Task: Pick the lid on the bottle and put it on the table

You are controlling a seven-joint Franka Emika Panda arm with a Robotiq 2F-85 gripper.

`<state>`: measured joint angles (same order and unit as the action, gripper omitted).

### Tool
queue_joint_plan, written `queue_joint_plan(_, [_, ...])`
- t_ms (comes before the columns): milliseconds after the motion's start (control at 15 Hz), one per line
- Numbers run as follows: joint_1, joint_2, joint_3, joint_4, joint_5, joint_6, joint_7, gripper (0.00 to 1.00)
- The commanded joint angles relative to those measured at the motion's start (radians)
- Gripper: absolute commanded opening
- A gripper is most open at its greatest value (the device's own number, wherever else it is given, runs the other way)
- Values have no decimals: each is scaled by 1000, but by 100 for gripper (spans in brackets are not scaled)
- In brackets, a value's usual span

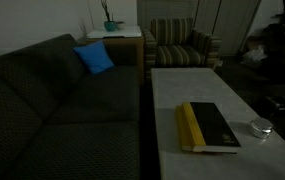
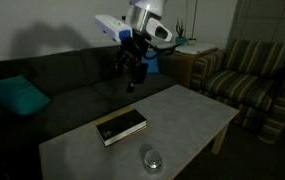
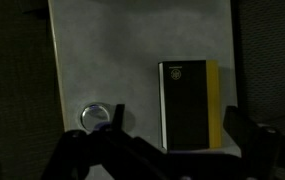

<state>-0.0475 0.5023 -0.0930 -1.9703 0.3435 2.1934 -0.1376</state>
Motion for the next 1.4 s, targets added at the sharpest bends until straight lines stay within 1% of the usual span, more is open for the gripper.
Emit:
queue_joint_plan(0, [-24, 170, 30, 96, -28, 51, 86, 100])
queue_joint_plan(67, [-23, 218, 29, 126, -43, 40, 107, 100])
queue_joint_plan(200, [-33, 302, 33, 187, -74, -28, 124, 100])
queue_joint_plan(267, [-29, 223, 40, 105, -67, 34, 116, 100])
queue_joint_plan(467, [-32, 307, 39, 164, -81, 17, 125, 100])
queue_joint_plan(667, [-34, 312, 39, 183, -81, 2, 126, 100])
queue_joint_plan(800, [-18, 322, 28, 188, -113, 31, 132, 100])
queue_joint_plan(1000, [-25, 397, 30, 267, -145, 33, 147, 100])
queue_joint_plan(1333, [-39, 575, 28, 466, -177, -6, 161, 100])
